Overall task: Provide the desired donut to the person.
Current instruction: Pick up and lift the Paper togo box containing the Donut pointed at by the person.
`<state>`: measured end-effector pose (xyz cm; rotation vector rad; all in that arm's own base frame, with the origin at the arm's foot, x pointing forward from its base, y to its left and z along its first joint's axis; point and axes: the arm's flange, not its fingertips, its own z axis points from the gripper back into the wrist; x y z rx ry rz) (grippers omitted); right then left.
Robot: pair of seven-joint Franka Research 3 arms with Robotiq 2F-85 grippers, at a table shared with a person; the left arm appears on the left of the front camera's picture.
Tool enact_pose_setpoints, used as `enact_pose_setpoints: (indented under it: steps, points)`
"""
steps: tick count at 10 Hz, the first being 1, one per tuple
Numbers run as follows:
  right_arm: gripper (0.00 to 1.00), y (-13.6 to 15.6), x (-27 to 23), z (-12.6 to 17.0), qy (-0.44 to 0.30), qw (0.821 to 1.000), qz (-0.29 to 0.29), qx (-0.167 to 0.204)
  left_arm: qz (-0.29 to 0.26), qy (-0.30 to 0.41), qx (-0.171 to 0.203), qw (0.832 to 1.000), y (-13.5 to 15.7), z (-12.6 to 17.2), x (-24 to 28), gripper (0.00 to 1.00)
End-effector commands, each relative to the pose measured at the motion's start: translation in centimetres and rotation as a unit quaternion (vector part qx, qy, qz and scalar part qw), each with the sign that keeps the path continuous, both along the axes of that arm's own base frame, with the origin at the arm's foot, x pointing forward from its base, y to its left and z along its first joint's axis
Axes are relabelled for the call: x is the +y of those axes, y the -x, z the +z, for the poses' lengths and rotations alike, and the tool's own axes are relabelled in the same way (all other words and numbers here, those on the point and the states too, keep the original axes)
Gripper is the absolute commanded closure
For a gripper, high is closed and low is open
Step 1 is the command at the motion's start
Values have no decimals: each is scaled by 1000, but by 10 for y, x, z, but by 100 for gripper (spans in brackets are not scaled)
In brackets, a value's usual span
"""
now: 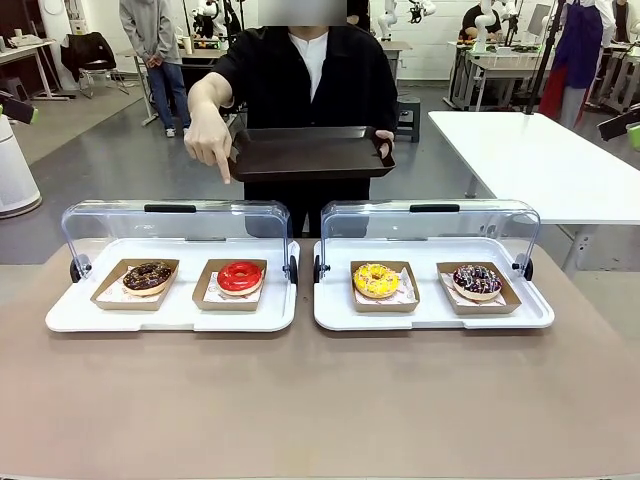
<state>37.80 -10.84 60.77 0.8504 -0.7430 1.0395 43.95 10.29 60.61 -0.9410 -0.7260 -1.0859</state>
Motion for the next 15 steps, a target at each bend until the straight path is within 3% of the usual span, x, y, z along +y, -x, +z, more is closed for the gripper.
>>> enact_pose_setpoints:
  steps: [1,2,4,7,9,12,15]
  points:
    - [0,1,1,2,-4,1000,4,-3,1,10,-4,1000,-1,2,0,0]
    - [0,1,1,2,-4,1000,4,-3,0,0,0,1000,0,0,0,0]
    - [0,1,1,2,-4,1000,4,-3,-55,-74,-37,995,8,18,-36,0]
    - [0,1,1,2,-4,1000,4,-3,-160,-212,-72,961,23,27,-116,0]
    - [0,1,1,2,-4,1000,4,-3,-201,-302,-87,928,28,3,-170,0]
    - [0,1,1,2,-4,1000,4,-3,-236,-403,-102,878,19,-56,-235,0]
    - [0,1,1,2,-4,1000,4,-3,-224,-469,-138,843,9,-114,-272,0]
